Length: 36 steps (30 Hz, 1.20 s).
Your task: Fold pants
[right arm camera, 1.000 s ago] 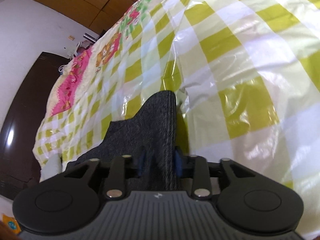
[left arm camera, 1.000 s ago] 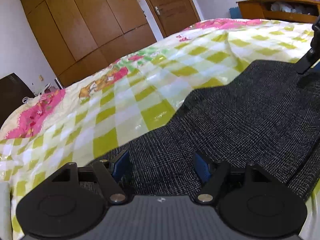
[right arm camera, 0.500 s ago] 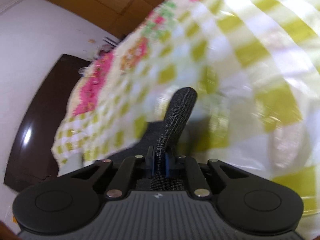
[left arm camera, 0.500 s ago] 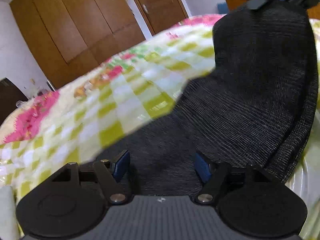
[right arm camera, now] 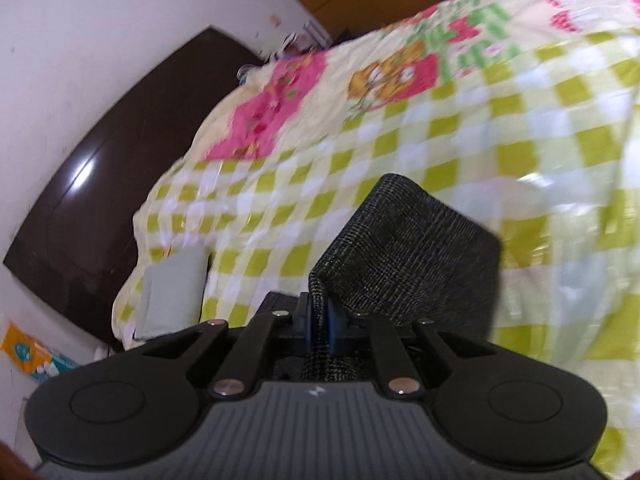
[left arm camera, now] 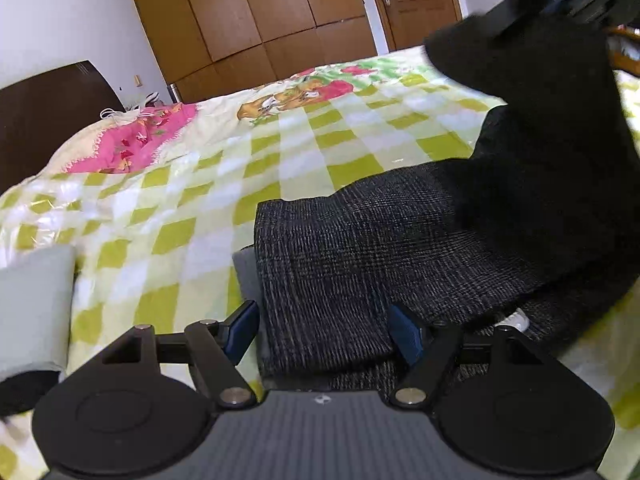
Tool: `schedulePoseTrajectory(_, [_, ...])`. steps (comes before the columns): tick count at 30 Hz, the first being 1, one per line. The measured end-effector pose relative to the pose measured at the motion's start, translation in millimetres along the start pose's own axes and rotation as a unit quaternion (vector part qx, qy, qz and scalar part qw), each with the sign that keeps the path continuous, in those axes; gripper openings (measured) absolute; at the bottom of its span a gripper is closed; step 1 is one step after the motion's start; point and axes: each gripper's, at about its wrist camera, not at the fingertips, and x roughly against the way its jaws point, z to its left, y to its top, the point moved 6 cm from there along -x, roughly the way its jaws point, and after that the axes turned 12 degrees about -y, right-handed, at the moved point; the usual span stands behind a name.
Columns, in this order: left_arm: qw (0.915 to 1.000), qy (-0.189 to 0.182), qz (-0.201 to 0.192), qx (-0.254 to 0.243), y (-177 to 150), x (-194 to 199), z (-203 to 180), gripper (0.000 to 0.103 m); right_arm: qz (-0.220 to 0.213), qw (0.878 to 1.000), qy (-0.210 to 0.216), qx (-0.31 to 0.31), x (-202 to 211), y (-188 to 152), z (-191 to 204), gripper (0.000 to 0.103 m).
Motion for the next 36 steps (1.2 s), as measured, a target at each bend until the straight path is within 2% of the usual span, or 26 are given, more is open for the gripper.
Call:
schedulePoseTrajectory(4, [0.9974,-0.048,0.006,0.052,-8,2,15,0.082,0.025,0.999,0.001,0.030,-27,-10,28,0.009])
schedulePoseTrajectory(6, [0.9958,-0.057,0.003,0.071,-9,3,20,0.082,0.033,0.999,0.009,0.032,-36,-13,38,0.009])
schedulePoseTrajectory(11, [0.9956,-0.055,-0.001,0.076,-10,2,20,0.082,0.048,0.997,0.016,0.055,-54,-21,57,0.009])
schedulePoseTrajectory(15, [0.9971,-0.045,-0.005,0.061,-10,3,17,0.082,0.060,0.995,0.026,0.070,-67,-31,74,0.008])
schedulePoseTrajectory(21, [0.9960,-0.061,-0.002,0.065,-11,-5,16,0.082,0.065,0.994,0.046,0.078,-80,-38,100,0.008])
schedulePoseTrajectory(25, [0.9939,-0.073,-0.005,0.082,-13,-6,20,0.081,0.069,0.993,0.033,0.090,-93,-41,112,0.008])
schedulePoseTrajectory(36, [0.9932,-0.083,-0.005,0.081,-15,-8,18,0.080,0.087,0.984,-0.004,0.158,-127,-68,140,0.009])
